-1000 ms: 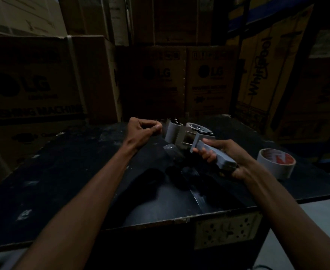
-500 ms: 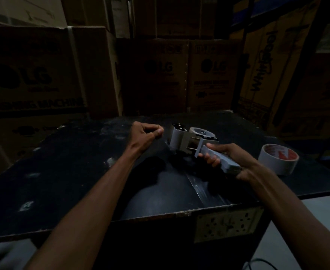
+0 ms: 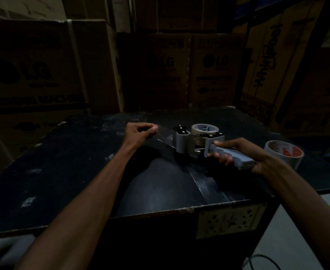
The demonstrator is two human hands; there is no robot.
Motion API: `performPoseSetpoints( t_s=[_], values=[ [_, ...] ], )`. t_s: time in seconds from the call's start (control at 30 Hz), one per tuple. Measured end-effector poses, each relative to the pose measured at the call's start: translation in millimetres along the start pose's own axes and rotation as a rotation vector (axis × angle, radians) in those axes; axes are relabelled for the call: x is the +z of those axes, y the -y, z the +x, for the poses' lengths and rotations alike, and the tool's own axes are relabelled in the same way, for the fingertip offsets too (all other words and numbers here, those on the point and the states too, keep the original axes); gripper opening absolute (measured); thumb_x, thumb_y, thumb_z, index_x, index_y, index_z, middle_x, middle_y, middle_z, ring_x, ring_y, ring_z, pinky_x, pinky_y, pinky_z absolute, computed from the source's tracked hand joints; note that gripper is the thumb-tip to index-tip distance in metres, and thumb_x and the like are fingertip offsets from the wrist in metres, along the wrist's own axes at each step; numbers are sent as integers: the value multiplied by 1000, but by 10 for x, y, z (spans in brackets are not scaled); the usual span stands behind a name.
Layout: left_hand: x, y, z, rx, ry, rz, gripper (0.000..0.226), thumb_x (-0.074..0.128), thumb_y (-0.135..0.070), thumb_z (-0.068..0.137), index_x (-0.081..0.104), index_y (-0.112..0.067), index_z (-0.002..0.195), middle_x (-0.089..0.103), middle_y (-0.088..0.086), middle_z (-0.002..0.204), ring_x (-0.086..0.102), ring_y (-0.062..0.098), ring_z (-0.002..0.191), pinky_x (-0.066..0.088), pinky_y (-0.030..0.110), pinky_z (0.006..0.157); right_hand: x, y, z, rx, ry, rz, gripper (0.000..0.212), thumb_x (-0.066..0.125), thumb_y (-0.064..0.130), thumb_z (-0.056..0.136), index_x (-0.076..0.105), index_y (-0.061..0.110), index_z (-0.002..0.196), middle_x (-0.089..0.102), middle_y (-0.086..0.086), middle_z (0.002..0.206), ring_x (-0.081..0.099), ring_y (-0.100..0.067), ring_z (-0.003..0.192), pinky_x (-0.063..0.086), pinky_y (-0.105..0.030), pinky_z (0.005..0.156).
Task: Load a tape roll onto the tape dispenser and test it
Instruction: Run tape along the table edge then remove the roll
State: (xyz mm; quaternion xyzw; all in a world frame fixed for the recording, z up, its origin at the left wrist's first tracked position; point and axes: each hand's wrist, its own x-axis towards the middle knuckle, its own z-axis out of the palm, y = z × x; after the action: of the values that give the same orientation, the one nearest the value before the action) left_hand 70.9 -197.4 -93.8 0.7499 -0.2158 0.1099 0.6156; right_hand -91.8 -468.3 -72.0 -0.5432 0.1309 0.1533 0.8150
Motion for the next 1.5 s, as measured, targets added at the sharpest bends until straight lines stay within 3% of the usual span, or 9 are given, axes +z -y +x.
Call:
performPoseSetpoints(
  t_s=[0.2,0.27,0.4,0.7,0.87,0.97,1.17,1.37,1.5],
  values=[
    [-28,0,-31,-65,32,-24,25,70,-7,86,70,4,108,72,18,102,67,20,90,56,31,82,-64,45,-2,12,-21,15,45,63,17,88,52,0,129,71,-15,71,62,-12,44,50,-19,36],
    [-1,-11,-50,-52,29,-4,25,69,-5,86,69,5,109,72,16,103,66,20,93,56,26,80,-78,43,-4,20,-6,16,44,62,17,90,51,0,129,71,-15,71,61,-12,43,50,-19,35],
    [92,-43,-58,5,7,48,22,66,-2,87,70,7,107,71,13,101,65,15,89,52,9,68,-81,28,-13,32,9,22,42,62,17,90,54,-3,126,70,-14,71,61,-12,43,49,-19,35],
    [290,-89,57,30,66,38,22,69,-2,85,72,3,106,70,5,95,64,-12,65,46,5,55,-62,49,-27,45,115,32,39,64,20,90,62,-9,116,66,-11,70,59,-9,45,49,-17,36],
    [325,-112,102,-26,130,5,20,69,-4,85,73,-8,104,71,6,93,65,5,74,54,19,64,-74,91,-16,73,222,22,36,64,22,91,75,-11,97,63,-9,70,58,-8,46,50,-16,39],
    [264,-108,98,-40,101,-23,20,69,-6,85,72,-14,103,72,4,95,68,17,85,58,31,73,-89,117,4,64,252,17,36,64,23,91,74,-11,99,64,-8,70,59,-8,47,50,-17,39],
    [49,10,106,-150,60,1,22,63,-6,91,70,-5,112,71,11,104,67,20,86,55,30,70,-88,157,76,55,227,33,37,63,22,92,74,-12,99,65,-9,69,60,-8,47,50,-17,39],
    [-125,177,124,-238,29,-21,22,55,1,94,67,4,113,70,19,99,65,14,71,55,25,67,-17,124,198,-10,100,91,42,63,16,90,53,0,128,67,-15,79,62,-12,50,52,-19,39],
    [-221,196,143,-272,-14,-43,23,54,1,95,67,3,113,70,19,99,67,17,75,56,23,67,52,185,288,-43,59,87,43,63,13,86,54,0,126,67,-16,78,62,-13,47,53,-19,40]
  ],
)
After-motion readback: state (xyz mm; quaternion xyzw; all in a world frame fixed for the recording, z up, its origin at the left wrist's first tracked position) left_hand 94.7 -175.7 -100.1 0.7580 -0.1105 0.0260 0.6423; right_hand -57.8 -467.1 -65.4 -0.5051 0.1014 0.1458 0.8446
